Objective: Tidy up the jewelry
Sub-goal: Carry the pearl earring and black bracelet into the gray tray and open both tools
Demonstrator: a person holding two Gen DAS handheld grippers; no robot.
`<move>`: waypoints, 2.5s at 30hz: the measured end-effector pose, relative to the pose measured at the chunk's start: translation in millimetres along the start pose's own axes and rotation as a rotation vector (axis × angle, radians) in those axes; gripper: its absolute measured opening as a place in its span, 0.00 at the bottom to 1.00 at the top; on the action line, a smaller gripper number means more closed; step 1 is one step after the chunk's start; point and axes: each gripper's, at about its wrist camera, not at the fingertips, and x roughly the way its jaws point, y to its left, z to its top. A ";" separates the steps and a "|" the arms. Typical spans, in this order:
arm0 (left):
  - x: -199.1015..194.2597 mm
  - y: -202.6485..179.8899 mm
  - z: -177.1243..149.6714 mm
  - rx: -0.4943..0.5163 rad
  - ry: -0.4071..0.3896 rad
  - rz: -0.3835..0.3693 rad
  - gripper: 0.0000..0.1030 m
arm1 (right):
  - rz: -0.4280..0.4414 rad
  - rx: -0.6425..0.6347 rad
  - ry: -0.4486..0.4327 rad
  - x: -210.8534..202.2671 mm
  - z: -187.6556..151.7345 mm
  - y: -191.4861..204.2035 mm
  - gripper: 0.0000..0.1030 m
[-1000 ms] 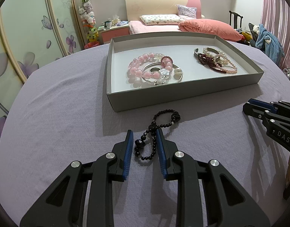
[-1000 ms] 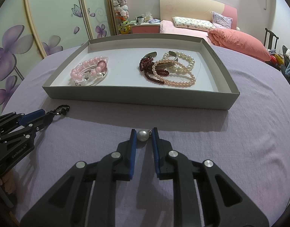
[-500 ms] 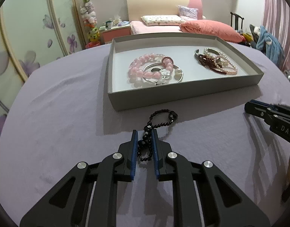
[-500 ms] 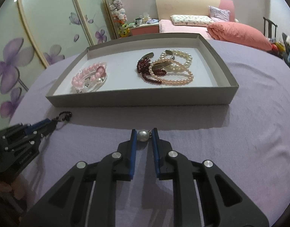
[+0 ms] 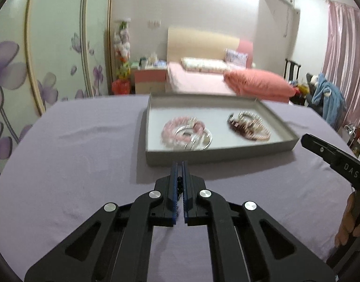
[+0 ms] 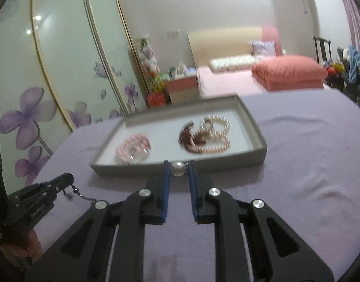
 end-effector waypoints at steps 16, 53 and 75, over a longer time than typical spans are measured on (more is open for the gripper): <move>-40.6 -26.6 19.4 0.035 -0.219 0.013 0.04 | -0.083 -0.131 -0.275 -49.7 13.1 28.6 0.16; -15.4 -33.2 44.8 0.039 -0.202 -0.037 0.04 | -0.131 -0.153 -0.320 -24.0 35.6 20.1 0.16; 89.2 -24.3 85.2 -0.042 -0.030 -0.152 0.04 | -0.013 0.023 -0.050 105.7 84.6 -22.2 0.27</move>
